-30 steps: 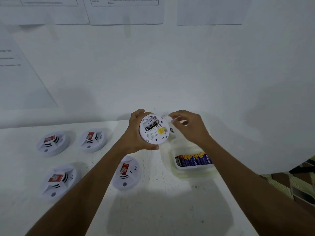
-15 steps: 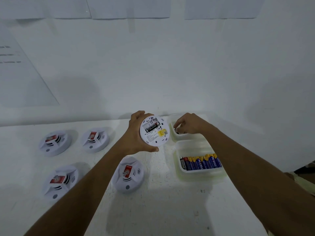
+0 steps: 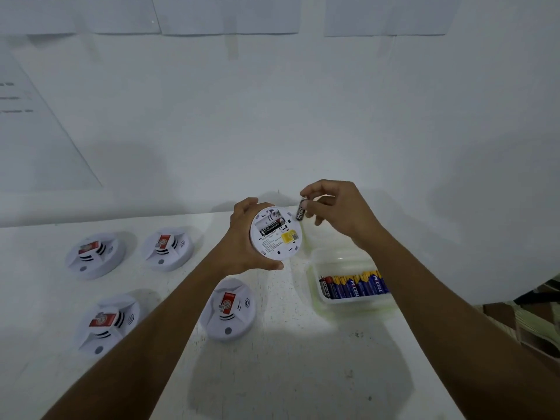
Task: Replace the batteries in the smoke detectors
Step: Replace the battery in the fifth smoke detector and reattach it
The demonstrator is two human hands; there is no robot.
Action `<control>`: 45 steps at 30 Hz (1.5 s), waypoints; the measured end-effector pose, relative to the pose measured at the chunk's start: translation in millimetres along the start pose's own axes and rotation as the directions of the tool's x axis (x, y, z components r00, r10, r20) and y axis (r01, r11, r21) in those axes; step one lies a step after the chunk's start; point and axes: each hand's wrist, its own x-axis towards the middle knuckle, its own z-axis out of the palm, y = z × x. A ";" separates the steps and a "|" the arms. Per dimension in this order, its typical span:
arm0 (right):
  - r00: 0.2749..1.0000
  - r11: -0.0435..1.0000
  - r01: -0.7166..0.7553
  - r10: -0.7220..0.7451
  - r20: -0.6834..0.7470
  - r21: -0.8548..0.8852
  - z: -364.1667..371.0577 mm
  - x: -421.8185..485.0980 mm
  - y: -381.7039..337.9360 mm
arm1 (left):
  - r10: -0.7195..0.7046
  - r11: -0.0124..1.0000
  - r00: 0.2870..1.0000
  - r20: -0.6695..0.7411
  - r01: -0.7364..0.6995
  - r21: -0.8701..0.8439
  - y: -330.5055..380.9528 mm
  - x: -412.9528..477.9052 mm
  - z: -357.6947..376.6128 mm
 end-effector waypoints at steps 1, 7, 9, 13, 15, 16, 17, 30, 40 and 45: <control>1.000 0.996 0.013 -0.013 -0.009 0.084 6.1 -5.5 -6.0 | 0.007 1.000 1.000 0.006 -0.007 0.012 0.8 -1.4 0.1; 1.000 0.978 -0.014 0.008 0.026 0.209 47.5 -23.2 -21.8 | 0.050 0.996 0.999 0.017 -0.051 0.066 2.8 -11.0 -6.8; 0.999 0.977 -0.042 0.038 0.022 0.207 57.7 -26.8 -21.9 | 0.033 0.998 0.999 0.017 -0.034 0.050 2.6 -14.6 -11.4; 0.999 0.981 -0.050 0.046 0.030 0.185 72.4 -30.7 -27.1 | 0.028 0.998 0.999 0.022 -0.030 0.062 2.4 -20.1 -22.3; 1.000 0.999 -0.018 0.017 0.009 0.051 80.9 -30.0 -30.9 | 0.026 0.998 1.000 0.013 -0.027 0.057 2.3 -23.5 -27.6; 1.000 0.999 0.003 -0.004 -0.014 -0.037 85.6 -29.0 -33.0 | 0.027 0.999 1.000 0.005 -0.027 0.044 2.0 -25.2 -30.0; 0.999 0.991 0.027 -0.033 -0.043 -0.133 90.4 -28.0 -34.9 | 0.036 0.999 0.999 -0.003 -0.036 0.031 1.9 -27.3 -32.9; 0.976 0.986 -0.120 0.096 -0.196 -0.119 133.0 -22.8 -38.3 | 0.176 0.976 0.982 -0.068 -0.183 -0.120 -8.3 -36.8 -55.4; 0.988 0.998 -0.060 0.059 -0.146 -0.002 124.1 -10.7 -9.2 | 0.090 0.995 0.996 0.025 -0.089 -0.040 -45.5 -42.3 -75.8; 0.977 0.796 0.110 0.023 0.212 -0.595 110.4 -1.3 25.4 | 0.035 0.999 0.999 0.021 -0.035 -0.030 -56.9 -55.3 -95.3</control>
